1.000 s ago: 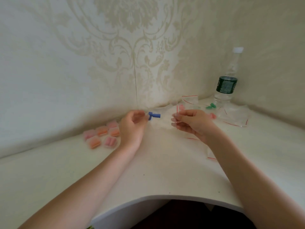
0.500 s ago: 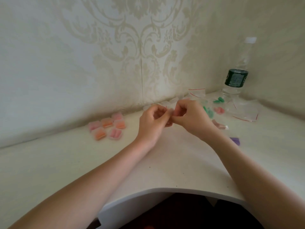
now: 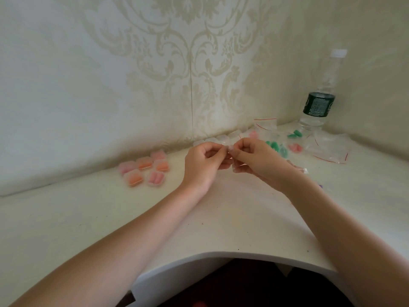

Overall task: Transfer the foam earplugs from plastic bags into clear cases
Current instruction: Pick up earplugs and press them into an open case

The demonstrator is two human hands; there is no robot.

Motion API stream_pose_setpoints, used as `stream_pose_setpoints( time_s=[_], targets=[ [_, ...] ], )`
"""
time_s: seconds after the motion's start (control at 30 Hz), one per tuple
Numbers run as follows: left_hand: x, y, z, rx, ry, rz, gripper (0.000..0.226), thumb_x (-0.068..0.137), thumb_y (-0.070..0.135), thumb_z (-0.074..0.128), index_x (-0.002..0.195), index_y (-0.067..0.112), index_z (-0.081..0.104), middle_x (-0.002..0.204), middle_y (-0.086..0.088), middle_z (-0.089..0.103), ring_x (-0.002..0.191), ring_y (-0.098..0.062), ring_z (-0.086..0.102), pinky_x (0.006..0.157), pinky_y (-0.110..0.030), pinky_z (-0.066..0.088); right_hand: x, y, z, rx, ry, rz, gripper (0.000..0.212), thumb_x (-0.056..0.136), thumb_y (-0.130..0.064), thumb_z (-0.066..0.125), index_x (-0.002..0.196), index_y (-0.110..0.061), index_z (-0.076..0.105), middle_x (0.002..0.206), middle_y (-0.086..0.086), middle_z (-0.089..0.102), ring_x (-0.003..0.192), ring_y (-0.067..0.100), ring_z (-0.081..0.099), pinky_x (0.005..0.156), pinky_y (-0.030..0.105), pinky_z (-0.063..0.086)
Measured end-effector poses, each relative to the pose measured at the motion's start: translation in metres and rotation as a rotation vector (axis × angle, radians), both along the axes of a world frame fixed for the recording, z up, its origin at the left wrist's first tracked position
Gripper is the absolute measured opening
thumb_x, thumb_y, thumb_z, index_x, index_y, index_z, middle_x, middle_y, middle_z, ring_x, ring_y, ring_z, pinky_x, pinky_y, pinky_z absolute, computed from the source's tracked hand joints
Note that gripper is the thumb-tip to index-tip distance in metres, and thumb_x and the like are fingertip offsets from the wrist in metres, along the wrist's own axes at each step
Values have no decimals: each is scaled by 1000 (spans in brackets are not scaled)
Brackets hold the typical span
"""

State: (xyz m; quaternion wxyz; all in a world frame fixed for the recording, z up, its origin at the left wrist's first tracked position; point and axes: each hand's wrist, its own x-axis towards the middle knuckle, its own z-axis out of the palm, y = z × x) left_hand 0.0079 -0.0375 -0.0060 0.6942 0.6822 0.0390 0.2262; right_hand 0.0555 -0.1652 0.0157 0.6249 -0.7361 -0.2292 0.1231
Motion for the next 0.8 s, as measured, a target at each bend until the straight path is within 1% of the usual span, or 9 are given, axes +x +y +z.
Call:
stream_pose_setpoints(
  time_s=[0.07,0.13,0.2,0.27,0.33,0.4,0.5,0.67,0.8],
  targets=[
    [1,0,0,32,-11,60,12,88,6,61,79,1,68,69,-13,69,61,-16,67,63,-26,57,-1,1,2,32,82,64,16,95,-15,56,83,-6,52,68,9,56,63,18,55,62,21,53],
    [1,1,-1,64,-22,103,12,86,5,61,76,4,68,68,-12,69,62,-18,66,66,-31,58,-4,2,3,-63,45,70,15,96,-15,55,85,-5,53,74,12,59,65,18,59,65,26,56],
    [2,1,-2,93,-22,128,12,83,5,60,73,6,68,68,-11,69,64,-22,67,69,-35,58,-5,3,1,-330,-190,-12,20,96,-21,54,86,-4,55,78,11,64,65,18,63,68,31,56],
    [2,0,-3,100,-7,121,11,84,6,60,74,7,67,72,-13,69,67,-24,68,66,-33,58,-6,4,-2,-517,-433,-70,22,94,-24,52,83,-5,54,77,9,64,64,20,60,61,27,48],
    [3,0,-3,76,12,90,10,87,9,62,79,3,64,77,-17,69,68,-20,68,61,-27,56,-7,3,-3,-512,-545,-78,21,92,-19,52,75,-9,51,67,4,56,57,13,46,51,19,33],
    [4,0,-3,60,31,60,15,89,13,62,81,1,62,81,-20,69,72,-22,70,60,-24,55,-5,2,-4,-481,-607,-88,25,91,-15,54,66,-17,46,58,-5,46,51,7,37,50,20,30],
    [5,1,-4,73,33,61,19,91,14,62,73,6,60,79,-19,70,73,-24,71,63,-27,57,-2,1,-6,-493,-668,-129,29,90,-18,54,62,-23,44,54,-8,42,50,9,36,52,28,31],
    [7,2,-5,187,14,127,13,88,7,63,75,8,61,69,-6,69,65,-17,69,70,-31,57,-5,3,-6,-574,-782,-217,25,92,-24,50,72,-10,52,58,0,47,57,25,46,55,41,42],
    [5,0,0,302,-4,198,16,85,8,63,72,15,60,67,-1,67,66,-14,66,63,-20,51,-9,10,-9,-632,-866,-303,25,93,-23,47,72,-13,37,62,-2,37,61,29,41,51,34,30]
  ],
)
